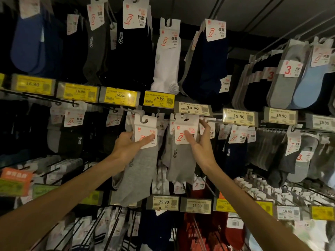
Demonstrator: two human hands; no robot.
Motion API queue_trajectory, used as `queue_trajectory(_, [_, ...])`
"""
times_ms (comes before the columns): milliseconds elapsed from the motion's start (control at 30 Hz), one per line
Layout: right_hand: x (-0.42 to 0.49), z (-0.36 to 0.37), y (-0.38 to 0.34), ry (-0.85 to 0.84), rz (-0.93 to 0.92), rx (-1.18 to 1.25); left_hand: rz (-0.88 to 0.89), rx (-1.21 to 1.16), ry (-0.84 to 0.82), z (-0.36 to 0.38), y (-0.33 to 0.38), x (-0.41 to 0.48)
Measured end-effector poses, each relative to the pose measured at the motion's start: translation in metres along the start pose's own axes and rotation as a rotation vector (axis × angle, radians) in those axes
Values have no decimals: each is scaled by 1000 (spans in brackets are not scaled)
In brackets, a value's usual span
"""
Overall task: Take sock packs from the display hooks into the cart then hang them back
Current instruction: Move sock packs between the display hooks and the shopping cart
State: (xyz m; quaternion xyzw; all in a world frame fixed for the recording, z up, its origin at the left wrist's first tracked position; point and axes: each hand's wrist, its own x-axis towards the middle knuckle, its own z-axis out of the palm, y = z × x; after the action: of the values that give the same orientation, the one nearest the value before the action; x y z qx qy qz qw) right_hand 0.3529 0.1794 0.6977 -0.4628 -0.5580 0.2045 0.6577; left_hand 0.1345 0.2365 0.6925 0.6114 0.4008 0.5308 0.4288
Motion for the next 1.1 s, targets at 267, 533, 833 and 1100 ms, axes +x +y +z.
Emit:
queue_trajectory(267, [-62,17,1,152,-378,-312,-56,-194,-219,10,9,-33])
queue_trajectory(533, [-64,21,-17,-70,-114,-193,42,-270,-101,23,-2,-51])
queue_trajectory(833, [15,27,23,85,-323,-1162,9,-212,-92,20,-3,-45])
queue_trajectory(1100, [103,38,51,-277,227,-1286,-39,-218,-79,11,-2,-37])
